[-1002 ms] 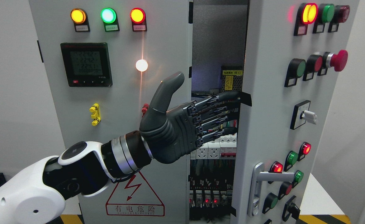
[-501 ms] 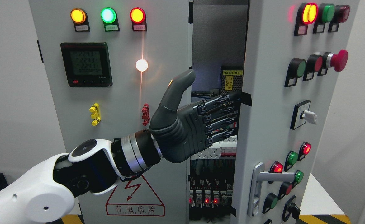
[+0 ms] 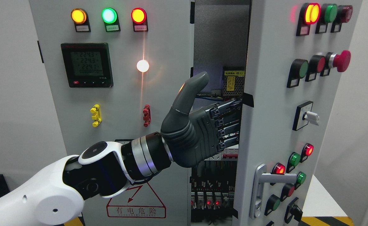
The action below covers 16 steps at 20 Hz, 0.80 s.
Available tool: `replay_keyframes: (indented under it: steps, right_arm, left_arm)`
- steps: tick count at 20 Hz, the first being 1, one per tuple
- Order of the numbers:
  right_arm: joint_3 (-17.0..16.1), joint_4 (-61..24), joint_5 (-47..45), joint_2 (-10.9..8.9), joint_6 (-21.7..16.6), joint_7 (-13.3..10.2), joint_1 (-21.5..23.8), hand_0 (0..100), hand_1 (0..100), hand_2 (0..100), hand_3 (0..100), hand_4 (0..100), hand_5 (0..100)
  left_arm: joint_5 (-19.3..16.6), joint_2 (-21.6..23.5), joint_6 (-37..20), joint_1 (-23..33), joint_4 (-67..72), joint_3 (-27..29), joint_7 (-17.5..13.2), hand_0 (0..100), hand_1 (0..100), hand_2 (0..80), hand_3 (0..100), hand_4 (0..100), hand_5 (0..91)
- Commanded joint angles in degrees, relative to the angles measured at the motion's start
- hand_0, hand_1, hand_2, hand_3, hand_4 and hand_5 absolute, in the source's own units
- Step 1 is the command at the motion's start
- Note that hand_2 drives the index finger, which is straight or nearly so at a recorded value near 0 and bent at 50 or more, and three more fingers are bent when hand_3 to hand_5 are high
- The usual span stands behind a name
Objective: Open door with both hands
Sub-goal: 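Insert the left hand fingers behind the edge of the ajar door, then push the door outward with the left hand, swinging it open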
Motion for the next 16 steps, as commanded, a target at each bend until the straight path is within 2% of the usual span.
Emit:
replay_keyframes:
  steps: [1,7,16]
  right_arm:
    - [0.0,0.0,0.0,0.0,0.0,0.0,0.0,0,0,0,0,0,0]
    - [0.0,0.0,0.0,0.0,0.0,0.0,0.0,0,0,0,0,0,0]
    - [0.0,0.0,0.0,0.0,0.0,0.0,0.0,0,0,0,0,0,0]
  left_arm:
    - [0.0,-3.2,0.0,0.0,0.0,-0.6,-0.1,0,0,0.0,0,0,0.0]
    - [0.0,-5.1,0.0,0.0,0.1,-0.8,0.0,0,0,0.0,0,0,0.0]
    - [-0.2,-10.4,0.1,0.0,1.0,-2.1,0.0,0,0,0.0,0,0,0.0]
